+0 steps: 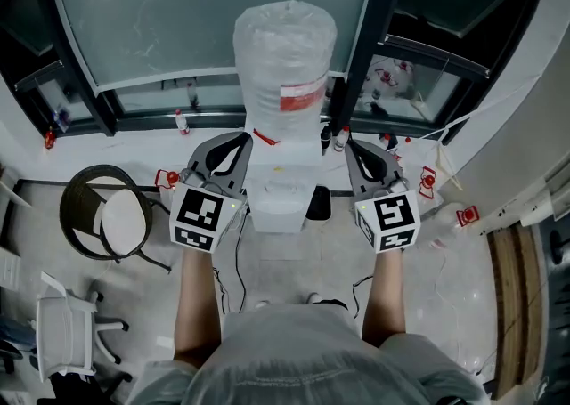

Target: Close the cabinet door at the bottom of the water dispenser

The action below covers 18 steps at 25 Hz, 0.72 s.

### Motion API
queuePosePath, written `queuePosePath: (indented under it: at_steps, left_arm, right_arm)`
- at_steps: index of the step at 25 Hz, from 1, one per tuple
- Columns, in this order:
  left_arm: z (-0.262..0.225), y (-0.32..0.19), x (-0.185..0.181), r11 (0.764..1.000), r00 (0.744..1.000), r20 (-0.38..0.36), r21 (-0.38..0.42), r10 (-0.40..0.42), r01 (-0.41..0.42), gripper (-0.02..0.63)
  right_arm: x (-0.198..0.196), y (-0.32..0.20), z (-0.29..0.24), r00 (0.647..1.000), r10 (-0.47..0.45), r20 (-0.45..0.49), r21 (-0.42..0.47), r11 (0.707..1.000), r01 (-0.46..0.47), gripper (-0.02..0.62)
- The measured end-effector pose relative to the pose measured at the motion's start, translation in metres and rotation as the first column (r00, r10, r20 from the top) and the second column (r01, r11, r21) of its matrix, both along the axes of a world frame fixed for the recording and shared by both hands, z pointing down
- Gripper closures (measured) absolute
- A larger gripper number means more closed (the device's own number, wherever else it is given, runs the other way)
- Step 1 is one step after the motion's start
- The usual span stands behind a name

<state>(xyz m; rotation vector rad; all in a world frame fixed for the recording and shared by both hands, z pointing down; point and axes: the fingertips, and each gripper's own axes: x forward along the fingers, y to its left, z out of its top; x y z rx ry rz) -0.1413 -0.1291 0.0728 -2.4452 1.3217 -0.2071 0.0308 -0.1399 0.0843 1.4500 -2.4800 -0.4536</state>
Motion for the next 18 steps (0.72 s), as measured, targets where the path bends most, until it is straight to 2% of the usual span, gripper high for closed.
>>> queuePosePath:
  at_steps: [18]
  left_arm:
    - [0.011,-0.015,-0.005,1.0,1.0,0.002,-0.017,-0.011,0.011,0.583]
  right_arm:
    - [0.002,-0.015,0.012,1.0,0.008,-0.003,-0.009,1.0,-0.008,0.568]
